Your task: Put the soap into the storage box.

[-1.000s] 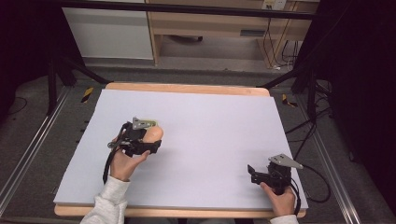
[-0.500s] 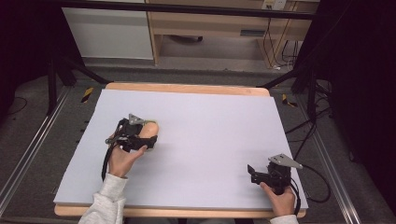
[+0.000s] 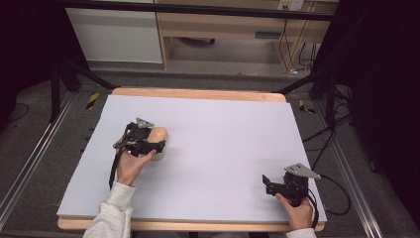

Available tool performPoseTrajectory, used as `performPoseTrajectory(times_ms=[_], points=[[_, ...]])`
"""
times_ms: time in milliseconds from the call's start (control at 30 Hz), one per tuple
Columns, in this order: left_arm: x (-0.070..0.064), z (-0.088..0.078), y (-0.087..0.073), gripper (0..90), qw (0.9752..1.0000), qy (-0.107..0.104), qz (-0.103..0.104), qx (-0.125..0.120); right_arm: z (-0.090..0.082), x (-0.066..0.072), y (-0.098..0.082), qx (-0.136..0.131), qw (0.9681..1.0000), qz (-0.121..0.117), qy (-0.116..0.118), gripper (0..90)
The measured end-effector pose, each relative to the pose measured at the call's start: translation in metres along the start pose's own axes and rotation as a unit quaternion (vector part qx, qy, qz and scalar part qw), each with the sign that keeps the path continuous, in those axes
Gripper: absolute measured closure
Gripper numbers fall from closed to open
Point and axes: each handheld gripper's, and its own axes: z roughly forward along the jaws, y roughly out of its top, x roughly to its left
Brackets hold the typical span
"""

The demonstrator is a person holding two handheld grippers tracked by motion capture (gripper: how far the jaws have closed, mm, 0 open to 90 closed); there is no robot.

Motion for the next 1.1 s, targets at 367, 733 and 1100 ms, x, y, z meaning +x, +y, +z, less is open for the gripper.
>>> performPoseTrajectory(times_ms=[367,733,1100], points=[[0.010,0.009,0.003,31.9,0.9999,0.006,-0.011,0.001,0.000,0.000,0.000,0.000,1.0000,0.002,0.001,4.5],[0.016,0.019,0.006,31.9,0.9998,0.011,-0.015,0.003,0.001,0.001,0.000,0.001,1.0000,0.007,-0.001,4.5],[0.019,0.030,0.004,31.8,0.9995,0.019,-0.017,0.017,0.001,0.001,0.000,0.002,1.0000,0.004,-0.001,4.5]])
